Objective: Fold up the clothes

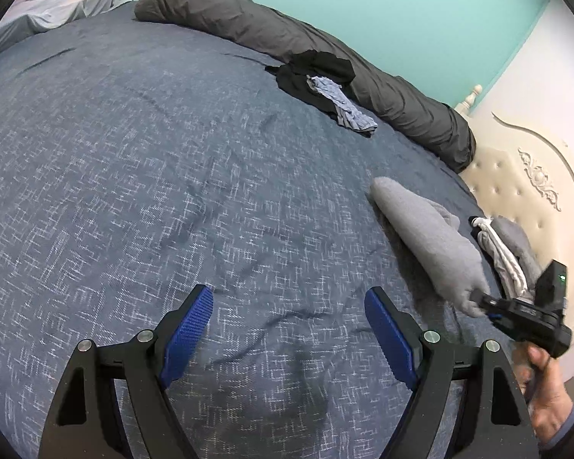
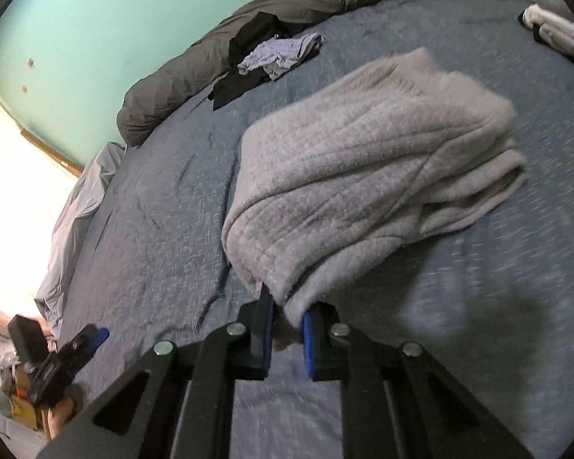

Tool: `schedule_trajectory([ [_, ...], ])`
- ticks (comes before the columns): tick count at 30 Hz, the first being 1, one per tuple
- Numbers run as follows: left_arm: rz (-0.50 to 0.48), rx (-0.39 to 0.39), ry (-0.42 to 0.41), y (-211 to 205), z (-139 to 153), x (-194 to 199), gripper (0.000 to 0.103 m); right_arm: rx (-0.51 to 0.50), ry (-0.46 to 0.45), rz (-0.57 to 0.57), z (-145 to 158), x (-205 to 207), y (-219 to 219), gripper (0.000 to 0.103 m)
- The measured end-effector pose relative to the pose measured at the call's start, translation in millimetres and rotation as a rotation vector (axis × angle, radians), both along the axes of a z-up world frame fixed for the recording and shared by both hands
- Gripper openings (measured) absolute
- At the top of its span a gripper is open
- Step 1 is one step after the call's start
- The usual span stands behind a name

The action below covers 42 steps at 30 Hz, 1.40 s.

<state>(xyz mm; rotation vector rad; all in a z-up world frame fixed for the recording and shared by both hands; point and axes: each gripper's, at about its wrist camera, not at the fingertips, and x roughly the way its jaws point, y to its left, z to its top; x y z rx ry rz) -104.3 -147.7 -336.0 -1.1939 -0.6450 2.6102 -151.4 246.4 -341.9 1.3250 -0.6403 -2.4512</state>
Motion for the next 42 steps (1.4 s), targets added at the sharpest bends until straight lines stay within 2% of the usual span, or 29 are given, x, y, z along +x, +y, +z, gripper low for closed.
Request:
schedule_trajectory([
  [6, -0.025, 0.014, -0.01, 15.7, -1.5, -1.4, 0.085, 0.074, 0.021, -0.002, 20.2, 28.6, 38.8, 0.011],
  [14, -0.078, 0.037, -0.012, 50.0, 2.6, -4.4, 0.085, 0.113, -0.015, -0.093, 21.9, 70.8, 119.7, 0.011],
  [25, -0.188, 0.016, -0.02, 108.2, -0.5, -18.3, 0.085, 0.159, -0.081, -0.187, 5.9, 72.0, 200.0, 0.011],
  [34, -0.271, -0.007, -0.027, 141.9, -3.1, -27.4, 0.085, 0.22, -0.198, -0.128, -24.5, 50.2, 206.6, 0.014],
  [38, -0.271, -0.007, -0.028, 145.3, -2.1, -29.7, 0.085, 0.229, -0.219, -0.11, -19.8, 49.2, 214.9, 0.018],
  [39, -0.268, 0.006, -0.028, 145.3, -0.8, -29.2, 0.085, 0.234, -0.223, -0.109, -17.6, 49.8, 216.6, 0.023],
  [42, -0.261, 0.028, -0.024, 146.9, 5.2, -26.2, 0.085, 0.277, -0.219, -0.135, -2.9, 57.5, 227.2, 0.023],
])
